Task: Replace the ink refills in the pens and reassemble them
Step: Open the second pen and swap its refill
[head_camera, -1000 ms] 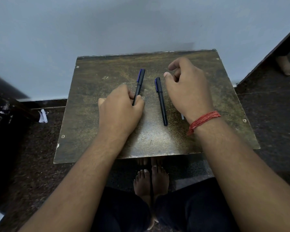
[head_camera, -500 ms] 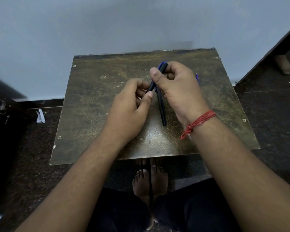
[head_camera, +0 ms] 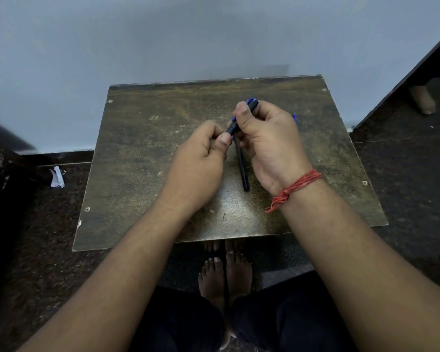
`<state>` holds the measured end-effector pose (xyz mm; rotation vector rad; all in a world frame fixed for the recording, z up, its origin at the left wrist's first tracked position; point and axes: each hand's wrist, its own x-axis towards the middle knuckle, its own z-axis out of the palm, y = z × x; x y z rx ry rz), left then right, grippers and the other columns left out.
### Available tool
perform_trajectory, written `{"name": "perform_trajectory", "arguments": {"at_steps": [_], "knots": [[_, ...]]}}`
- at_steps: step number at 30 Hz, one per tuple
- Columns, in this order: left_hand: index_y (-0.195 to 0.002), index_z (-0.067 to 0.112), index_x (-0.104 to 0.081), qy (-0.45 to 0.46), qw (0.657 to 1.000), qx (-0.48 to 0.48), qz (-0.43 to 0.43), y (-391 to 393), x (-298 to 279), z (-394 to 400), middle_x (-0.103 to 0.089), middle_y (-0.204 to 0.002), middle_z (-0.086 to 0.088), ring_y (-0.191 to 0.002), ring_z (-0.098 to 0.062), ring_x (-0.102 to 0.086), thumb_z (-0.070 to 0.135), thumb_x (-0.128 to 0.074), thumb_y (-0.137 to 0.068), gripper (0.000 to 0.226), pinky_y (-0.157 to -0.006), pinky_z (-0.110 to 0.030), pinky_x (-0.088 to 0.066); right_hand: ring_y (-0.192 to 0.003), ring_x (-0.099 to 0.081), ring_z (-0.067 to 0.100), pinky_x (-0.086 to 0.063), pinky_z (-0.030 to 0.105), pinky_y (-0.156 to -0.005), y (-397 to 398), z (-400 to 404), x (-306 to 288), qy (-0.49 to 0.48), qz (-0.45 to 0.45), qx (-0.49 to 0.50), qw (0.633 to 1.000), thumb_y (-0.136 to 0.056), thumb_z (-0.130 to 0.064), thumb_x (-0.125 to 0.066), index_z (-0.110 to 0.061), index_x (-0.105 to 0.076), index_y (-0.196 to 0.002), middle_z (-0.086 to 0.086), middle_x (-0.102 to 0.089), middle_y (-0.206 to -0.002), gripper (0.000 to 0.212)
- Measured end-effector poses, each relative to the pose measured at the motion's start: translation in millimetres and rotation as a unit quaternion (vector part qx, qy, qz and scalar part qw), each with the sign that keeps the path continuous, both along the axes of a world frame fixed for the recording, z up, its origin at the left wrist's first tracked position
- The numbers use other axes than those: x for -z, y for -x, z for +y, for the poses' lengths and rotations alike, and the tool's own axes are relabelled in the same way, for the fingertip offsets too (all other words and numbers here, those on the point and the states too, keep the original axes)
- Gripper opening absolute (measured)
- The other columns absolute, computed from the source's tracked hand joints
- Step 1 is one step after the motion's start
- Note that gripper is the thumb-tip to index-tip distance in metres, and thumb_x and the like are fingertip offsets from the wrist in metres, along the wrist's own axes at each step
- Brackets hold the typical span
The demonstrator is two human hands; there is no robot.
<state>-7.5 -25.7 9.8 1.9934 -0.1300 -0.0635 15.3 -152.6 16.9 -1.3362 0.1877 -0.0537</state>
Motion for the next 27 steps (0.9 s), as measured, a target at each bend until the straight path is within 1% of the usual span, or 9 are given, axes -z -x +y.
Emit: {"name": "perform_trajectory", "arguments": {"at_steps": [2, 5, 7, 9, 12, 14, 17, 21, 27], "knots": [[-0.092, 0.021, -0.059, -0.01, 1.0, 0.002, 0.005, 0.8, -0.3, 2.6, -0.048, -0.066, 0.012, -0.053, -0.002, -0.037, 0.033, -0.047, -0.107, 0.023, -0.056, -0.03, -0.032, -0.061, -0.052, 0.012, -0.04, 0.022, -0.053, -4.8, -2.3, -5.0, -0.054, 0.0, 0.03, 0.998, -0.099, -0.013, -0.059, -0.013, -0.06, -0.08, 0.002, -0.06, -0.069, 0.02], [-0.089, 0.026, -0.06, -0.061, 0.998, 0.007, 0.031, 8.5, 1.6, 8.8, -0.049, -0.068, 0.012, -0.055, 0.0, -0.04, 0.033, -0.044, -0.108, 0.026, -0.053, -0.022, -0.034, -0.054, -0.05, 0.009, -0.036, 0.019, -0.049, -19.9, -35.9, -14.2, -0.147, -0.025, 0.149, 0.978, -0.102, -0.013, -0.053, -0.012, -0.056, -0.079, -0.001, -0.061, -0.062, 0.023], [-0.09, 0.026, -0.06, -0.062, 0.997, -0.017, 0.043, 9.3, 2.0, 10.7, -0.05, -0.071, 0.01, -0.056, 0.0, -0.04, 0.033, -0.043, -0.109, 0.027, -0.054, -0.025, -0.033, -0.055, -0.05, 0.008, -0.037, 0.02, -0.05, -19.5, -56.2, -8.0, -0.044, -0.041, 0.18, 0.982, -0.103, -0.018, -0.054, -0.015, -0.059, -0.08, -0.002, -0.062, -0.066, 0.023], [-0.091, 0.026, -0.06, -0.03, 0.997, -0.056, 0.05, 4.8, 0.7, 8.9, -0.051, -0.074, 0.008, -0.061, -0.006, -0.042, 0.033, -0.042, -0.109, 0.027, -0.057, -0.028, -0.032, -0.062, -0.055, 0.007, -0.044, 0.024, -0.057, -12.4, -55.9, 4.2, 0.141, -0.019, 0.137, 0.98, -0.101, -0.024, -0.056, -0.019, -0.065, -0.085, -0.005, -0.065, -0.073, 0.02], [-0.091, 0.025, -0.059, -0.004, 0.995, -0.087, 0.04, 2.6, 1.7, 4.8, -0.051, -0.074, 0.009, -0.06, -0.003, -0.041, 0.033, -0.041, -0.11, 0.027, -0.055, -0.024, -0.033, -0.076, -0.063, 0.01, -0.054, 0.035, -0.072, -14.0, -44.9, 6.4, 0.317, -0.022, 0.077, 0.945, -0.099, -0.029, -0.056, -0.019, -0.071, -0.094, -0.008, -0.067, -0.081, 0.018], [-0.095, 0.02, -0.06, -0.011, 0.995, -0.093, 0.032, 4.2, 4.1, 5.3, -0.05, -0.074, 0.01, -0.06, -0.001, -0.041, 0.033, -0.041, -0.11, 0.027, -0.054, -0.02, -0.033, -0.089, -0.065, 0.014, -0.054, 0.034, -0.081, -15.3, -37.1, -1.1, 0.353, -0.028, 0.055, 0.933, -0.1, -0.029, -0.055, -0.017, -0.071, -0.101, -0.003, -0.069, -0.094, 0.02], [-0.094, 0.021, -0.06, 0.029, 0.992, -0.117, 0.024, 0.1, 8.2, 8.9, -0.05, -0.072, 0.007, -0.061, -0.009, -0.04, 0.034, -0.041, -0.109, 0.028, -0.058, -0.031, -0.034, -0.099, -0.06, 0.017, -0.043, 0.025, -0.083, -9.7, -26.4, -2.9, 0.449, -0.044, 0.023, 0.892, -0.1, -0.025, -0.056, -0.015, -0.07, -0.11, 0.003, -0.064, -0.107, 0.02], [-0.091, 0.026, -0.06, 0.065, 0.987, -0.145, 0.027, -3.1, 8.2, 10.1, -0.048, -0.069, 0.007, -0.056, -0.008, -0.038, 0.035, -0.041, -0.109, 0.028, -0.053, -0.028, -0.033, -0.088, -0.059, 0.016, -0.046, 0.029, -0.075, -1.5, -10.0, -5.3, 0.493, -0.06, -0.006, 0.868, -0.095, -0.028, -0.061, -0.019, -0.059, -0.114, -0.001, -0.065, -0.097, 0.021], [-0.087, 0.031, -0.059, 0.087, 0.983, -0.159, 0.024, -5.9, 8.9, 12.7, -0.05, -0.069, 0.007, -0.056, -0.01, -0.038, 0.036, -0.042, -0.108, 0.028, -0.054, -0.031, -0.032, -0.095, -0.054, 0.022, -0.045, 0.035, -0.072, 8.7, 9.2, -9.2, 0.612, -0.076, -0.047, 0.786, -0.096, -0.029, -0.059, -0.016, -0.049, -0.117, -0.004, -0.052, -0.085, 0.027]]}}
